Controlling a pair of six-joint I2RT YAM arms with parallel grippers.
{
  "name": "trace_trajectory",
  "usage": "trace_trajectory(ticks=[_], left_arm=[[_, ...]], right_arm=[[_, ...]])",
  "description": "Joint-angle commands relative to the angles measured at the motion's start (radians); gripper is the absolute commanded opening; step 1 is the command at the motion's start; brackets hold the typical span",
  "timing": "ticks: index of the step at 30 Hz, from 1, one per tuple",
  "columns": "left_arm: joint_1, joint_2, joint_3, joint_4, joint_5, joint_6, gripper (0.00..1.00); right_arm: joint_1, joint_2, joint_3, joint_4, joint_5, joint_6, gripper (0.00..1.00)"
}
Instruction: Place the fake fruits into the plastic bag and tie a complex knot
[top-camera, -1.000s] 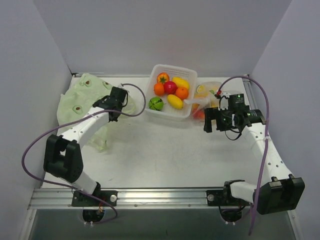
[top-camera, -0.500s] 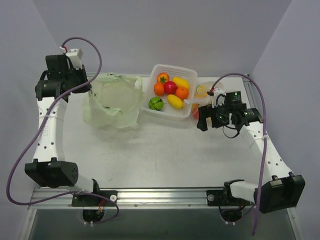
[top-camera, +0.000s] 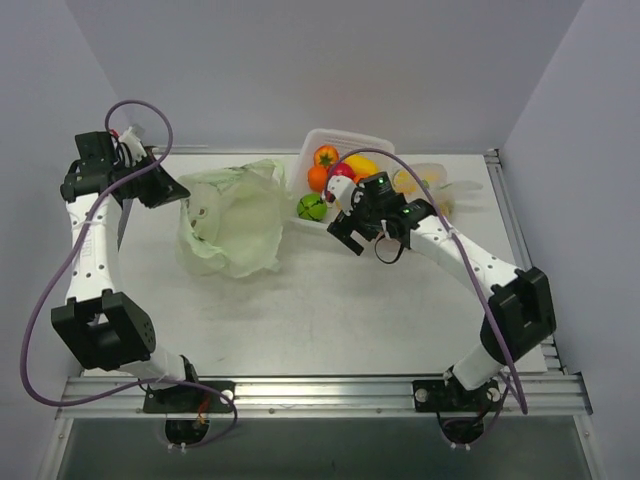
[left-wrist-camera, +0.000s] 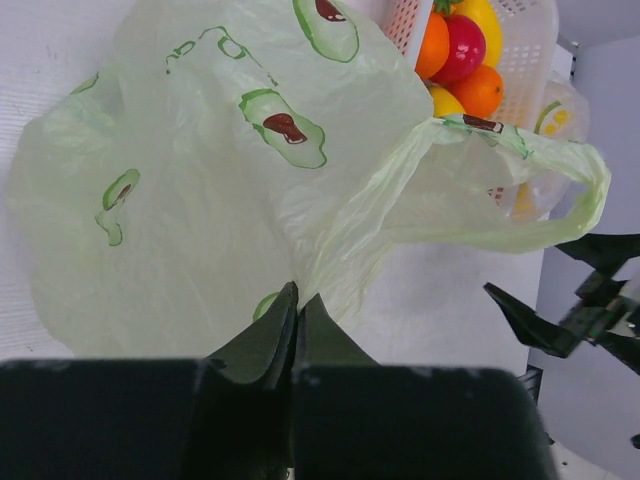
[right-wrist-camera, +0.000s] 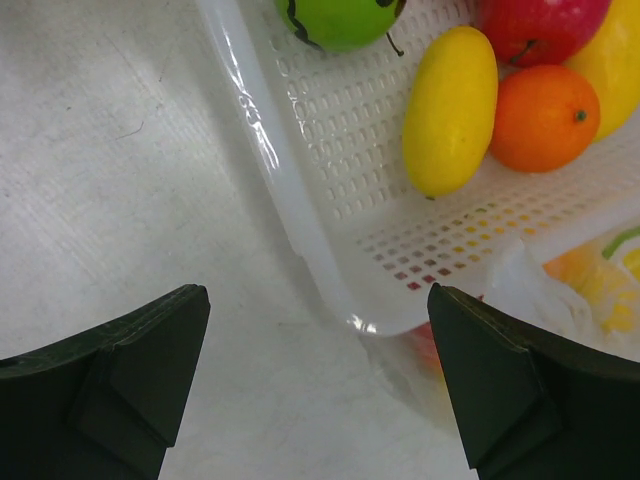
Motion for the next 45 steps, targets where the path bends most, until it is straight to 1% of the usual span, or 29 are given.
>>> trace_trajectory(ticks=[1, 2, 5, 8, 9, 11, 12, 14, 15, 16, 18, 19, 23, 24, 25, 27, 28, 32, 34, 38, 40, 41, 42, 43, 44, 45], left_arm=[[0.027, 0.014, -0.007, 0.092, 0.099, -0.088, 0.0], [0.028, 0.016, -0.021, 0.1, 0.103, -0.092, 0.0], [0.03, 0.01, -0.05, 0.124, 0.106, -0.105, 0.0], [0.034, 0.006, -0.06, 0.133, 0.109, -0.111, 0.0], [0.037, 0.008, -0.06, 0.133, 0.108, -0.115, 0.0], [0.047, 0.008, -0.057, 0.135, 0.116, -0.128, 0.0], [0.05, 0.009, -0.056, 0.137, 0.12, -0.141, 0.0], [0.053, 0.011, -0.06, 0.144, 0.135, -0.158, 0.0], [0.053, 0.011, -0.061, 0.147, 0.14, -0.177, 0.0], [0.053, 0.009, -0.066, 0.156, 0.145, -0.184, 0.0], [0.054, 0.008, -0.073, 0.167, 0.16, -0.215, 0.0], [0.056, 0.005, -0.076, 0.176, 0.165, -0.227, 0.0], [0.076, -0.001, -0.106, 0.218, 0.206, -0.307, 0.0], [0.082, -0.001, -0.113, 0.225, 0.224, -0.345, 0.0], [0.094, -0.001, -0.121, 0.244, 0.232, -0.364, 0.0], [0.102, 0.0, -0.148, 0.27, 0.261, -0.41, 0.0], [0.105, 0.0, -0.155, 0.273, 0.266, -0.419, 0.0], [0.104, -0.01, -0.191, 0.291, 0.275, -0.447, 0.0], [0.105, -0.015, -0.207, 0.307, 0.292, -0.46, 0.0], [0.105, -0.026, -0.234, 0.316, 0.3, -0.474, 0.0], [0.105, -0.03, -0.247, 0.318, 0.303, -0.474, 0.0], [0.105, -0.033, -0.25, 0.318, 0.303, -0.473, 0.0], [0.105, -0.033, -0.251, 0.319, 0.303, -0.473, 0.0], [0.107, -0.04, -0.254, 0.319, 0.301, -0.471, 0.0], [0.105, -0.041, -0.256, 0.321, 0.301, -0.471, 0.0], [0.107, -0.041, -0.259, 0.321, 0.301, -0.471, 0.0]], right_arm=[[0.043, 0.082, 0.04, 0.138, 0.094, -0.143, 0.97], [0.047, 0.102, 0.048, 0.146, 0.094, -0.166, 0.96], [0.052, 0.194, 0.103, 0.158, 0.086, -0.168, 0.94], [0.054, 0.264, 0.134, 0.161, 0.076, -0.186, 0.87], [0.052, 0.272, 0.132, 0.16, 0.066, -0.194, 0.78], [0.052, 0.284, 0.122, 0.148, 0.034, -0.204, 0.68], [0.052, 0.284, 0.119, 0.132, 0.022, -0.218, 0.6], [0.054, 0.283, 0.115, 0.066, 0.004, -0.226, 0.51], [0.052, 0.278, 0.1, 0.045, -0.016, -0.227, 0.43], [0.052, 0.26, 0.088, 0.016, -0.024, -0.237, 0.37], [0.052, 0.231, 0.036, 0.005, -0.041, -0.235, 0.09], [0.052, 0.2, 0.022, -0.007, -0.038, -0.217, 0.0], [0.051, 0.104, -0.053, -0.037, -0.058, -0.171, 0.0], [0.051, 0.055, -0.072, -0.046, -0.067, -0.16, 0.0], [0.051, 0.029, -0.107, -0.055, -0.113, -0.157, 0.0], [0.055, -0.057, -0.157, -0.072, -0.151, -0.175, 0.0], [0.055, -0.082, -0.194, -0.087, -0.192, -0.192, 0.0], [0.061, -0.169, -0.246, -0.194, -0.276, -0.278, 0.0], [0.08, -0.219, -0.282, -0.247, -0.294, -0.361, 0.0], [0.139, -0.252, -0.349, -0.296, -0.257, -0.454, 0.01], [0.182, -0.257, -0.371, -0.299, -0.202, -0.458, 0.09], [0.195, -0.257, -0.368, -0.299, -0.178, -0.432, 0.24], [0.201, -0.256, -0.327, -0.31, -0.162, -0.398, 0.32], [0.201, -0.256, -0.294, -0.325, -0.171, -0.31, 0.43], [0.202, -0.256, -0.258, -0.339, -0.18, -0.26, 0.85], [0.201, -0.254, -0.177, -0.352, -0.193, -0.211, 0.87]])
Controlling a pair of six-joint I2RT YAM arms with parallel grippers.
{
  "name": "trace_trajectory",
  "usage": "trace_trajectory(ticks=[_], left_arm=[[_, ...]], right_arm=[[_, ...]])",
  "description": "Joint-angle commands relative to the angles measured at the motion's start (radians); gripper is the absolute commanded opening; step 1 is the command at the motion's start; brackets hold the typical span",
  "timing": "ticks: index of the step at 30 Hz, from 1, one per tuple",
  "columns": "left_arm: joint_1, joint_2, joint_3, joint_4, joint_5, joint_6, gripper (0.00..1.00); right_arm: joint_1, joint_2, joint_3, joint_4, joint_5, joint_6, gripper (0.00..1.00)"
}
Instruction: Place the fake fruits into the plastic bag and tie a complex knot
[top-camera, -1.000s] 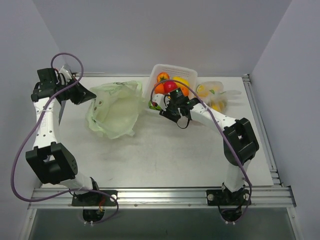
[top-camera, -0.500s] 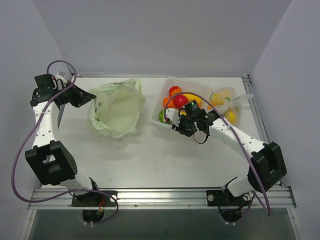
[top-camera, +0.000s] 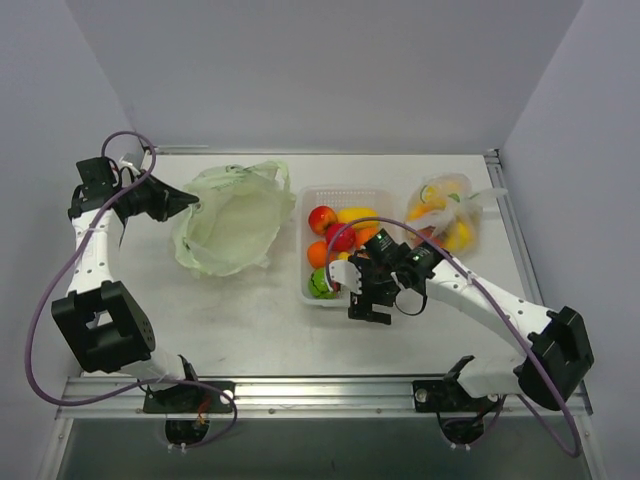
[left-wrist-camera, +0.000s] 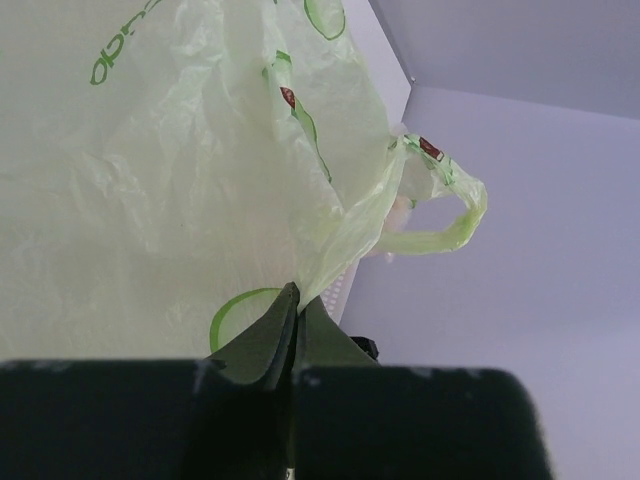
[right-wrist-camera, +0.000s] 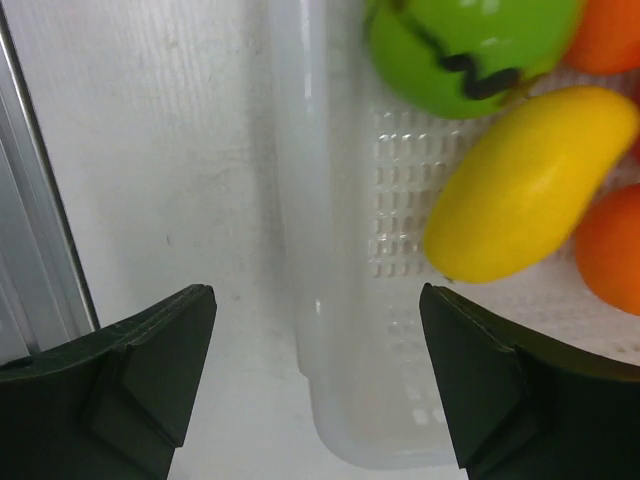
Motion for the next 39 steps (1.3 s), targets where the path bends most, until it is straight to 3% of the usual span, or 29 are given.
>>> trace_trajectory(ticks=[1, 6, 9, 15, 24, 25, 39], left_arm=[[0.005, -0.05, -0.005, 0.054, 0.024, -0.01, 0.0], [0.007, -0.056, -0.032, 0.083, 0.03, -0.032, 0.0], [0.005, -0.061, -0.046, 0.102, 0.03, -0.044, 0.0], [0.005, -0.058, -0.044, 0.108, 0.027, -0.05, 0.0], [0.007, -0.056, -0.049, 0.111, 0.009, -0.047, 0.0], [0.007, -0.055, -0.054, 0.111, 0.007, -0.047, 0.0], [0.007, -0.06, -0.07, 0.131, -0.002, -0.058, 0.0]], right_arm=[[-0.006, -0.017, 0.191, -0.071, -0.022, 0.186, 0.87], [-0.1, 0.028, 0.314, 0.082, -0.042, 0.558, 0.87], [-0.095, 0.082, 0.297, 0.203, 0.035, 0.693, 0.86], [-0.069, 0.214, 0.334, 0.249, 0.114, 0.965, 0.85], [0.004, 0.303, 0.302, 0.271, 0.186, 1.059, 0.9], [0.008, 0.312, 0.305, 0.271, 0.182, 1.071, 0.95], [0.024, 0.44, 0.315, 0.223, 0.179, 1.123, 0.97]])
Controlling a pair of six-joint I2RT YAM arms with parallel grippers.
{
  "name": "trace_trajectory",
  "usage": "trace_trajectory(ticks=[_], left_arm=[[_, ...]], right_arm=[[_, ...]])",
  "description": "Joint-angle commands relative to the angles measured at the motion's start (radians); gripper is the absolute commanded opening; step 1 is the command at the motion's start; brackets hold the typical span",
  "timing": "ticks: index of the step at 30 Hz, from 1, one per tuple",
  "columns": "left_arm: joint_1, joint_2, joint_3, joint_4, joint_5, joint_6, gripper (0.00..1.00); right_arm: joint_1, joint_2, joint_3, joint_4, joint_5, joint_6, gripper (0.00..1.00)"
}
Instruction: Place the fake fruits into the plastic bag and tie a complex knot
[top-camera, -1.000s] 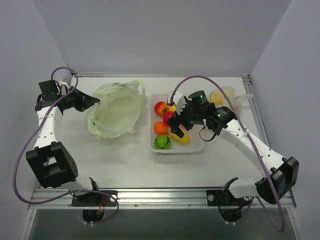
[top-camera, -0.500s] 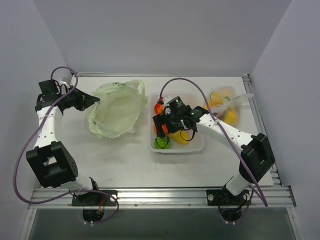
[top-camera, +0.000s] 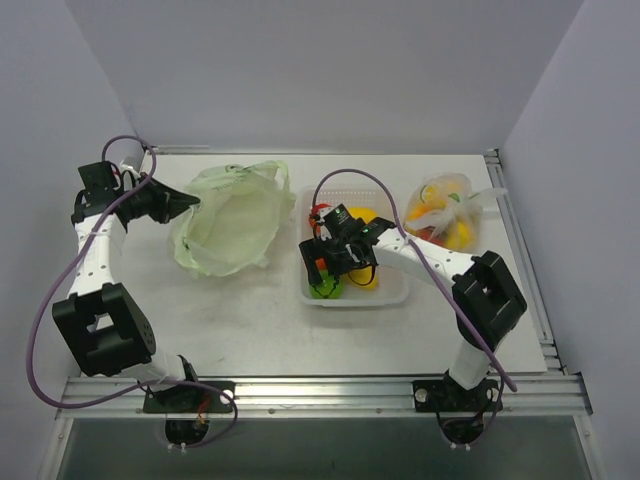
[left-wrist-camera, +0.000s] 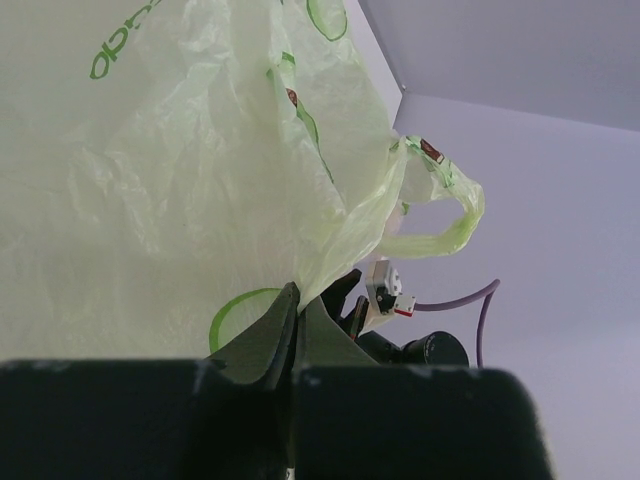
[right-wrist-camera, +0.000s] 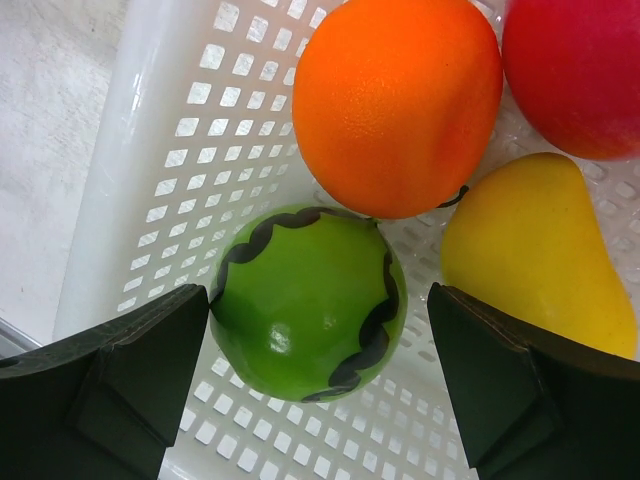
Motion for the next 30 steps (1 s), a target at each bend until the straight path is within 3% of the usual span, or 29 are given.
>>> trace_trajectory(ticks=[1, 15, 19, 26, 30], left_arm=[[0.007, -0.033, -0.007, 0.053, -0.008, -0.004, 0.0], [0.007, -0.042, -0.023, 0.054, -0.019, -0.007, 0.0], [0.007, -0.045, -0.029, 0.054, -0.017, -0.01, 0.0], [0.007, -0.047, -0.029, 0.054, -0.011, -0.016, 0.0], [0.008, -0.047, -0.036, 0.054, -0.014, -0.023, 0.0]], right_arm=[[0.015, 0.013, 0.018, -0.034, 0.025, 0.011, 0.97], [0.012, 0.064, 0.05, -0.106, -0.049, 0.021, 1.0], [-0.008, 0.032, 0.065, -0.118, -0.092, 0.03, 0.88], [-0.079, -0.089, 0.111, -0.15, -0.136, 0.008, 0.81], [-0.082, -0.155, 0.148, -0.17, -0.257, -0.145, 0.75]])
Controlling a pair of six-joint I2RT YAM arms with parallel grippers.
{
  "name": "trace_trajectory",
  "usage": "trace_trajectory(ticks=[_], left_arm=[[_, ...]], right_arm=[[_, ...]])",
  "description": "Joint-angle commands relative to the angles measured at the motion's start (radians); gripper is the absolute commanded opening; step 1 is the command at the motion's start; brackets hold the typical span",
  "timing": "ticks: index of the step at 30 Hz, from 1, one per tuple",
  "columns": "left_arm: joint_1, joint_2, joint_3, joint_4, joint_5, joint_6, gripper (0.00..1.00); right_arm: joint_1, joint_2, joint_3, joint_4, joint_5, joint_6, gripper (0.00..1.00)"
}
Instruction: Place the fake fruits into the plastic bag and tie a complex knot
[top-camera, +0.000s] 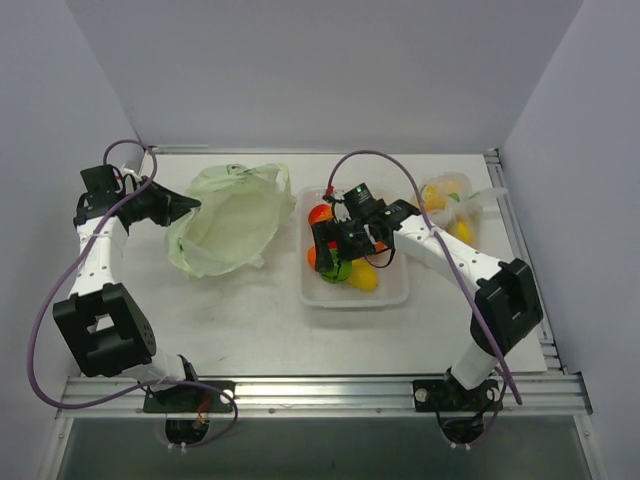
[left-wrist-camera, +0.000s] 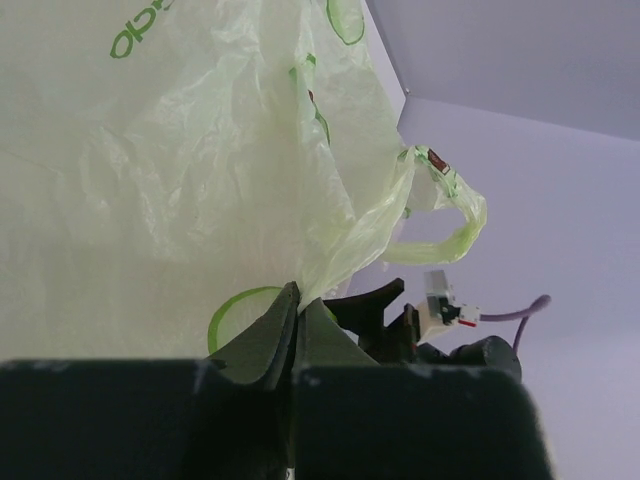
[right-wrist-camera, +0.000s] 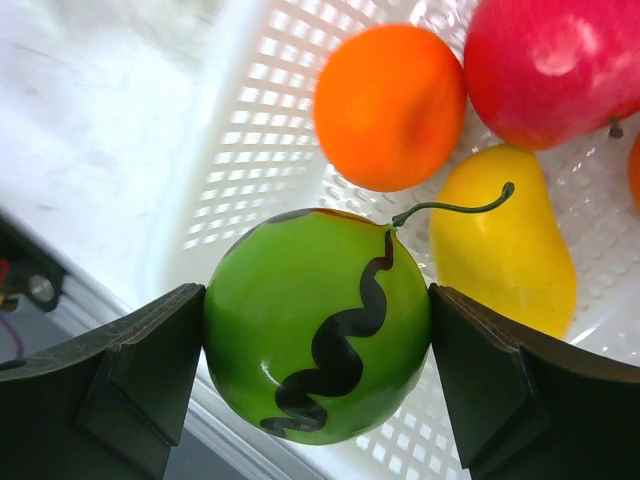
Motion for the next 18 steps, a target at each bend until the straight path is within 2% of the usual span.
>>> trace_trajectory(ticks=[1, 2, 4, 9, 12, 14, 18], left_arm=[[0.007, -0.04, -0.004, 0.035, -0.002, -0.009, 0.0], [0.007, -0.04, -0.007, 0.035, 0.0, -0.012, 0.0], [0.008, -0.04, -0.015, 0.036, 0.004, -0.018, 0.0], [0.007, -0.036, -0.023, 0.047, 0.012, -0.022, 0.0], [0.008, -0.037, -0.041, 0.073, 0.026, -0.046, 0.0], [0.01, -0.039, -0.059, 0.107, 0.039, -0.084, 0.0], [0.008, -0.046, -0.104, 0.147, 0.073, -0.129, 0.0]], right_arm=[[0.005, -0.093, 0.089, -0.049, -0.123, -0.13, 0.75], [0.028, -0.106, 0.108, -0.085, -0.131, -0.209, 0.74], [0.053, -0.136, 0.146, -0.102, -0.131, -0.259, 0.72], [0.16, -0.155, 0.212, -0.055, -0.077, -0.422, 0.71], [0.261, -0.092, 0.29, 0.036, 0.061, -0.507, 0.71], [0.283, -0.015, 0.341, 0.138, 0.155, -0.518, 0.72], [0.309, 0.113, 0.41, 0.329, 0.253, -0.542, 0.75]])
